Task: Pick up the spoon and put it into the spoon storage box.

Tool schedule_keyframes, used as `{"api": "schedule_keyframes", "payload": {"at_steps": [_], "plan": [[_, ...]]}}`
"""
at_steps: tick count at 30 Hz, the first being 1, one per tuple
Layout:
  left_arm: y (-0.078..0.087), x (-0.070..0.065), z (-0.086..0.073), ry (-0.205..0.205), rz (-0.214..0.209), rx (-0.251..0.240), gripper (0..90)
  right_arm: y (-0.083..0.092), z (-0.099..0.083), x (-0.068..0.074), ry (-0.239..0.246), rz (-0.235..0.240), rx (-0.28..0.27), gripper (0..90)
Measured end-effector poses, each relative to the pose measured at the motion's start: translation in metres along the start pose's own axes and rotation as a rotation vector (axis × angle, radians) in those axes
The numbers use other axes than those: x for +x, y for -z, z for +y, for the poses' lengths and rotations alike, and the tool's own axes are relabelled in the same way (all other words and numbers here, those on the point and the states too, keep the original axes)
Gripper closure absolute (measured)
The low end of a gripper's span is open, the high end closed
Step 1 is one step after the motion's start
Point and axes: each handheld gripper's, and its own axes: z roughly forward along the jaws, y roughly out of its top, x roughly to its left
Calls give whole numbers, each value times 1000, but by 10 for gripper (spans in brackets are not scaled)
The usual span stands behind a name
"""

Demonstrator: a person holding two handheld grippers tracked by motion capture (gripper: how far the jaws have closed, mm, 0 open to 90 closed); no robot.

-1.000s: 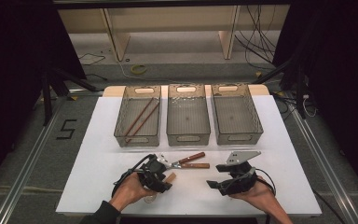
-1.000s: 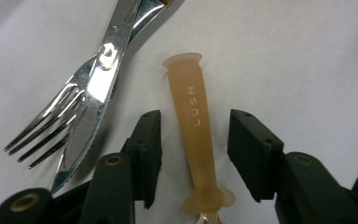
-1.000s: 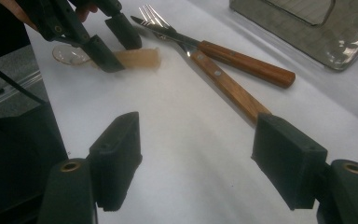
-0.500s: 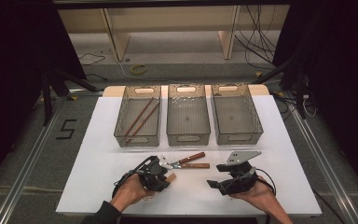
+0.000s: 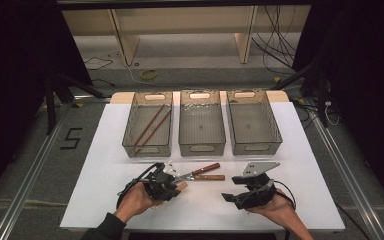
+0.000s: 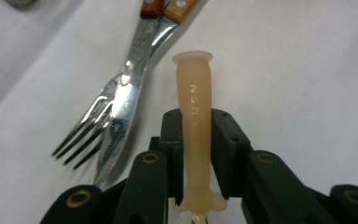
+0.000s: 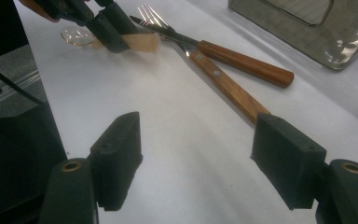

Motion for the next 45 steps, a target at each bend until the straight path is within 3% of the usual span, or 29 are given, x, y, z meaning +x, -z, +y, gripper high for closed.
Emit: {"api": "schedule_keyframes", "payload": {"at_steps": [18,27,45], "plan": [[26,23,10,48,-24,-102,753,0,0,-1,1,2,-1,334],[37,33,29,50,-27,-160,753,1,1,-1,-4,1,-4,334],[41,50,62,53,-18,-207,753,1,1,-1,-2,6,-8,333]]}}
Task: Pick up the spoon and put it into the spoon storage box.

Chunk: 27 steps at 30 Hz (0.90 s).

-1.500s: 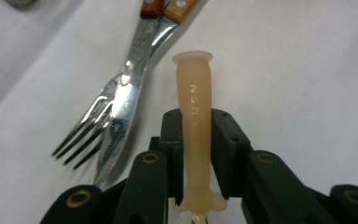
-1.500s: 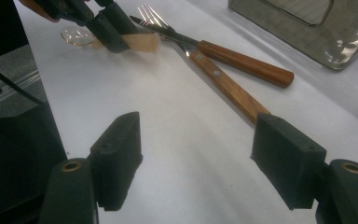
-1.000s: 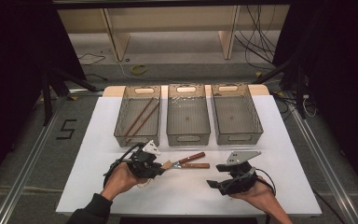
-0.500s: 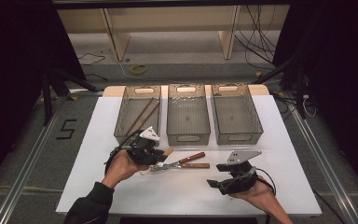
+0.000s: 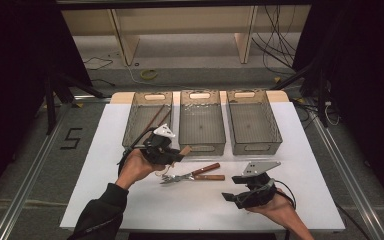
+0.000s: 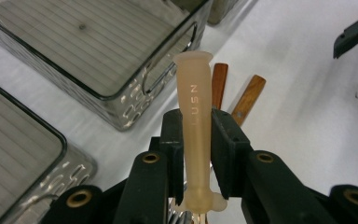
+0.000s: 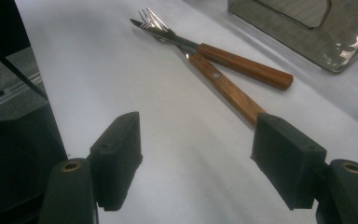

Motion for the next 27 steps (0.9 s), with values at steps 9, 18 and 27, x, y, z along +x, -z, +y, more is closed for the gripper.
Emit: {"api": "schedule_keyframes", "payload": {"at_steps": [9,18,27], "plan": [[0,11,16,27,5,-36,753,0,0,0,0,0,-1,333],[4,24,35,46,28,-67,752,0,0,0,-2,4,-1,333],[-4,36,51,76,44,-93,752,0,0,0,-3,6,0,333]]}}
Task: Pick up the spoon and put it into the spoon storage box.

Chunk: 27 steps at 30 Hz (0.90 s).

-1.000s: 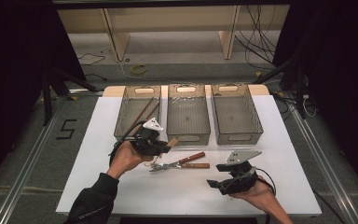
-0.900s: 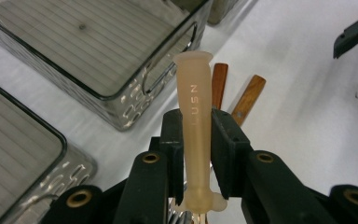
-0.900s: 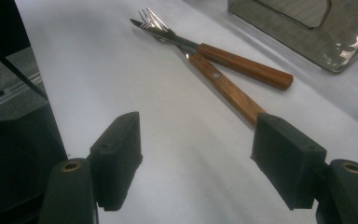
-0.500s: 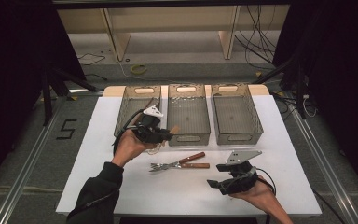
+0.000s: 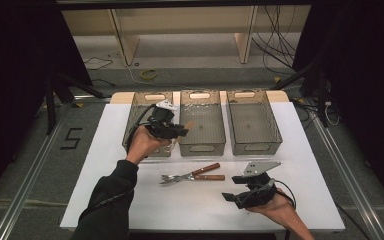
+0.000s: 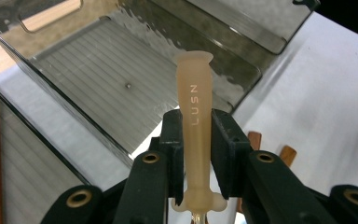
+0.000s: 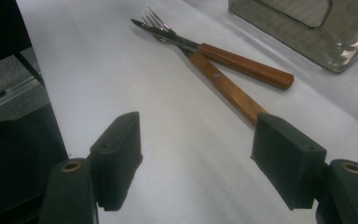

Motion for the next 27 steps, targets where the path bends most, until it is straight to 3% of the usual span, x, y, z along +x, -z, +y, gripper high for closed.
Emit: {"api": "schedule_keyframes", "payload": {"at_steps": [14,27], "plan": [[-7,14,22,33,27,-37,752,0,0,-1,1,1,-2,333],[-25,21,36,55,46,-64,750,0,-1,-1,1,4,-2,333]]}}
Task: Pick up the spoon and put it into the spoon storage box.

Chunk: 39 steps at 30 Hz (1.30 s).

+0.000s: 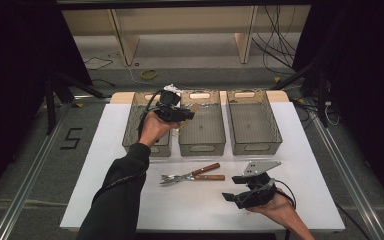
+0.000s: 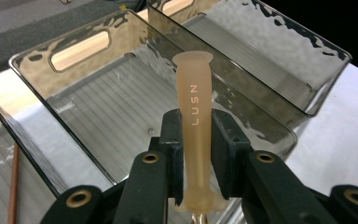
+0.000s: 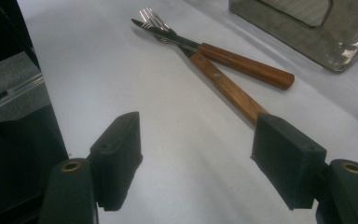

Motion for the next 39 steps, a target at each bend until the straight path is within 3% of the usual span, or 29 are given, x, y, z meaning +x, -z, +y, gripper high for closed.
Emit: {"api": "schedule_keyframes", "payload": {"at_steps": [18,29,34,36,38,39], "plan": [[-30,0,3,5,17,3,748,-1,0,1,3,5,0,333],[-40,2,0,36,16,-15,746,-1,0,0,0,6,1,332],[-45,2,-2,21,34,-13,739,-1,0,1,1,6,1,333],[-46,4,-3,39,28,-24,734,-1,0,1,-1,5,0,333],[-47,5,-4,53,26,-25,694,-1,-1,1,1,6,2,332],[-47,6,-3,60,20,-26,629,-1,-1,1,1,6,1,332]]}}
